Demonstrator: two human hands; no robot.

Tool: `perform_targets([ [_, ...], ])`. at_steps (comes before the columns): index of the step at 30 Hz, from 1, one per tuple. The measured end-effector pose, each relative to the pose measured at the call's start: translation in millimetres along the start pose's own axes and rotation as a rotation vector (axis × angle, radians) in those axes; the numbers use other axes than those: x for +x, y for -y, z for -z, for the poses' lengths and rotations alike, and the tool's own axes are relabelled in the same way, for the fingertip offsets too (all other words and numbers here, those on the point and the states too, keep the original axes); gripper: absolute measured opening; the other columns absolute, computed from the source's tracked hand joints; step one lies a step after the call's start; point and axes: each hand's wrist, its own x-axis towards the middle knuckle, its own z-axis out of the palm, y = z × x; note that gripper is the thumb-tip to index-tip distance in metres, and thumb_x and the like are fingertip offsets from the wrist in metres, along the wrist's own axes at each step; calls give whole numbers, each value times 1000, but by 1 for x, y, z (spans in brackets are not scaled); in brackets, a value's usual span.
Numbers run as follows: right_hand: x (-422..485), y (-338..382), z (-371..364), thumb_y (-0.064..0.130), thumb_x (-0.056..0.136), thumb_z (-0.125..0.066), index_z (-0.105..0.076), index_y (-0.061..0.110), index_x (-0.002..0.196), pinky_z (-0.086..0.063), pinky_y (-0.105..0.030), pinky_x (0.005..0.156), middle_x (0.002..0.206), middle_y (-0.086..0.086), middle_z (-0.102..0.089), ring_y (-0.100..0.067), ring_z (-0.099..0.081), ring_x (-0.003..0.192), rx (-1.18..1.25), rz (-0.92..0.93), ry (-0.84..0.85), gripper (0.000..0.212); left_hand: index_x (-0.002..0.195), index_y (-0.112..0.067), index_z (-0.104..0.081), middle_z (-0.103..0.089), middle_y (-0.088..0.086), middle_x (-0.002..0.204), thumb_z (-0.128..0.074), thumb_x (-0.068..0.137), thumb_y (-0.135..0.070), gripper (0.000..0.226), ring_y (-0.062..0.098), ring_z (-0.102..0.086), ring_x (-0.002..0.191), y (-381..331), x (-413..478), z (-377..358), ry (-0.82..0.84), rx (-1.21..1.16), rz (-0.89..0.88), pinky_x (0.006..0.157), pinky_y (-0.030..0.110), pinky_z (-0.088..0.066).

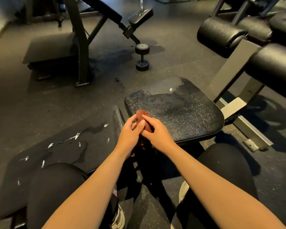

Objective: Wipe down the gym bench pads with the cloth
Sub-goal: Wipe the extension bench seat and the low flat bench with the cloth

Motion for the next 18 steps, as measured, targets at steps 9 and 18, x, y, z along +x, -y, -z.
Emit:
perform_targets([
  [9, -1, -9, 0, 41, 89, -72, -43, 31, 149, -31, -14, 99, 137, 5, -39, -3, -43, 121, 39, -85, -46, 68, 140, -22, -53, -76, -5, 105, -58, 100, -11, 41, 11, -74, 95, -6, 16, 11, -143, -67, 40, 76, 24, -57],
  [18, -3, -4, -6, 30, 96, -63, -48, 33, 143, -43, -15, 96, 133, 4, -53, 9, -52, 116, 234, -103, 12, 49, 131, -27, -52, -67, -27, 89, -52, 102, -8, 35, -9, -62, 65, -15, 8, 14, -155, 130, -71, 61, 8, -47],
])
